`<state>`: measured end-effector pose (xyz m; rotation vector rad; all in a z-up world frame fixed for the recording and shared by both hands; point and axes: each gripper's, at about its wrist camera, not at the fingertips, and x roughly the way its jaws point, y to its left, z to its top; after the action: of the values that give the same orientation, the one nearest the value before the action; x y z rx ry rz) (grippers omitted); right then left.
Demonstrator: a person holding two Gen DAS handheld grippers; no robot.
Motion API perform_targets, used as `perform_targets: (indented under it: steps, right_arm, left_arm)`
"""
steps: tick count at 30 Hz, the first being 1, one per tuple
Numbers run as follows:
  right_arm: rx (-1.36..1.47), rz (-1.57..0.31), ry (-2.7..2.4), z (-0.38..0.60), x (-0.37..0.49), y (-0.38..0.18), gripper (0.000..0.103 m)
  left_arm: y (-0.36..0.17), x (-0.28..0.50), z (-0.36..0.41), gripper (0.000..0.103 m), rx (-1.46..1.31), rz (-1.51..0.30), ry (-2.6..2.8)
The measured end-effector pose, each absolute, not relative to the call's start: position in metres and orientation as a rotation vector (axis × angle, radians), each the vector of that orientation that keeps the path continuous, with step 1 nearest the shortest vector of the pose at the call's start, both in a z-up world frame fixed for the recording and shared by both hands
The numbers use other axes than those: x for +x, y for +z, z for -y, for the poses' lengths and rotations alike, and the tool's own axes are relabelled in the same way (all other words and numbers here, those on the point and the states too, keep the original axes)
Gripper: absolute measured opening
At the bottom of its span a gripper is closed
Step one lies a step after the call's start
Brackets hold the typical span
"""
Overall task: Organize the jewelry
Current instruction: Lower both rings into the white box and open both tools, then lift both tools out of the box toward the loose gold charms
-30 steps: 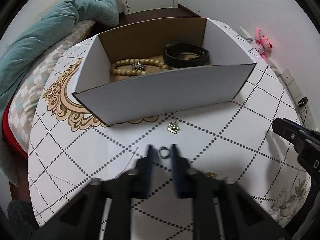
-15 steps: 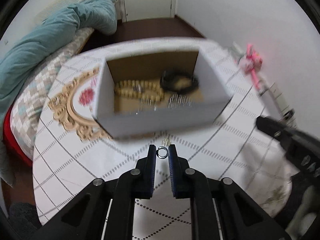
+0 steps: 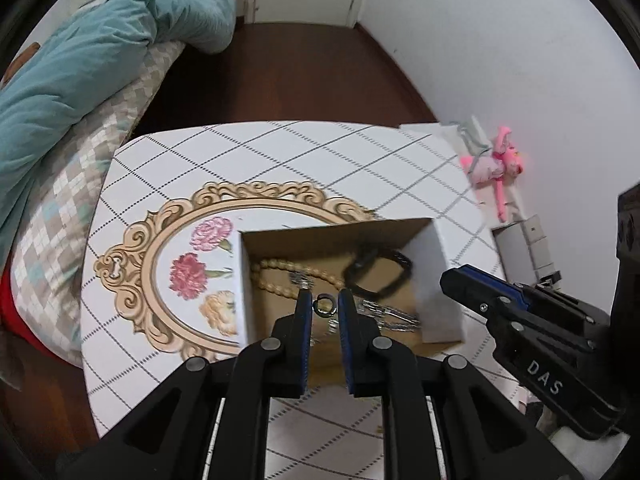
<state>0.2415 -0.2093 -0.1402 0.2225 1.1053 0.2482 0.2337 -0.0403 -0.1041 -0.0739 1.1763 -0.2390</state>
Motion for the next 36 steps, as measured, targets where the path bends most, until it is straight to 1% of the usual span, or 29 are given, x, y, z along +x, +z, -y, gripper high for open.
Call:
perform_targets:
  steps: [3,5,6,7,8,9,12,14,15,16,17,18,19,21,22,29,36]
  right_arm:
    - [0.22,-1.16,0.246,0.209,0.259,-0.152,0.015]
    - [0.209,-1.179,0.239,0.209,0.265,-0.156,0.016]
    - [0.204,-1.181,0.233,0.209,0.267,-0.156,0.019]
    - [0.203,-1.178,0.23,0.21,0.267,-0.155,0.025]
    - [0.199,-1.175,0.224,0.211,0.267,-0.155,0.029]
    - [0.196,-1.173,0.219,0.212,0.265,-0.154,0.034]
    - [0.182,-1.168,0.201,0.215,0.262,-0.152,0.038]
    - [0.143,-1.158,0.17,0.216,0.258,-0.151,0.042]
    - [0.125,-1.158,0.155,0.215,0.257,-0.151,0.05]
    - [0.1,-1.154,0.132,0.216,0.254,-0.151,0.061]
    - [0.077,-1.151,0.114,0.215,0.252,-0.151,0.067]
    - [0.043,-1.151,0.087,0.214,0.25,-0.152,0.079]
    - [0.011,-1.148,0.066,0.213,0.246,-0.152,0.089]
    - [-0.023,-1.149,0.043,0.212,0.24,-0.155,0.099]
    - [-0.042,-1.152,0.031,0.211,0.237,-0.157,0.101]
    - [-0.08,-1.136,-0.023,0.214,0.226,-0.161,0.103]
    - [-0.059,-1.075,-0.028,0.214,0.212,-0.137,0.103]
  left_arm:
    - [-0.108,0.242,0.036,0.015,-0.078,-1.207,-0.228]
    - [-0.108,0.245,0.032,0.03,-0.075,-1.203,-0.207]
    - [-0.108,0.246,0.03,0.048,-0.074,-1.196,-0.194]
    - [-0.107,0.247,0.027,0.066,-0.074,-1.19,-0.18]
    - [-0.106,0.246,0.025,0.07,-0.077,-1.177,-0.165]
    - [-0.105,0.246,0.022,0.07,-0.078,-1.166,-0.15]
    - [-0.108,0.244,0.017,0.071,-0.068,-1.155,-0.114]
    - [-0.111,0.241,0.016,0.082,-0.056,-1.145,-0.094]
    - [-0.113,0.24,0.015,0.092,-0.046,-1.139,-0.084]
    - [-0.114,0.237,0.014,0.097,-0.034,-1.129,-0.07]
    - [-0.116,0.234,0.014,0.098,-0.02,-1.118,-0.056]
    - [-0.118,0.231,0.014,0.103,-0.006,-1.11,-0.045]
    - [-0.121,0.228,0.014,0.103,0.009,-1.104,-0.032]
    - [-0.124,0.224,0.013,0.103,0.023,-1.1,-0.018]
    - [-0.127,0.222,0.013,0.103,0.028,-1.098,-0.014]
    - [-0.131,0.211,0.012,0.103,0.029,-1.102,-0.004]
    - [-0.111,0.196,0.012,0.103,0.006,-1.059,-0.005]
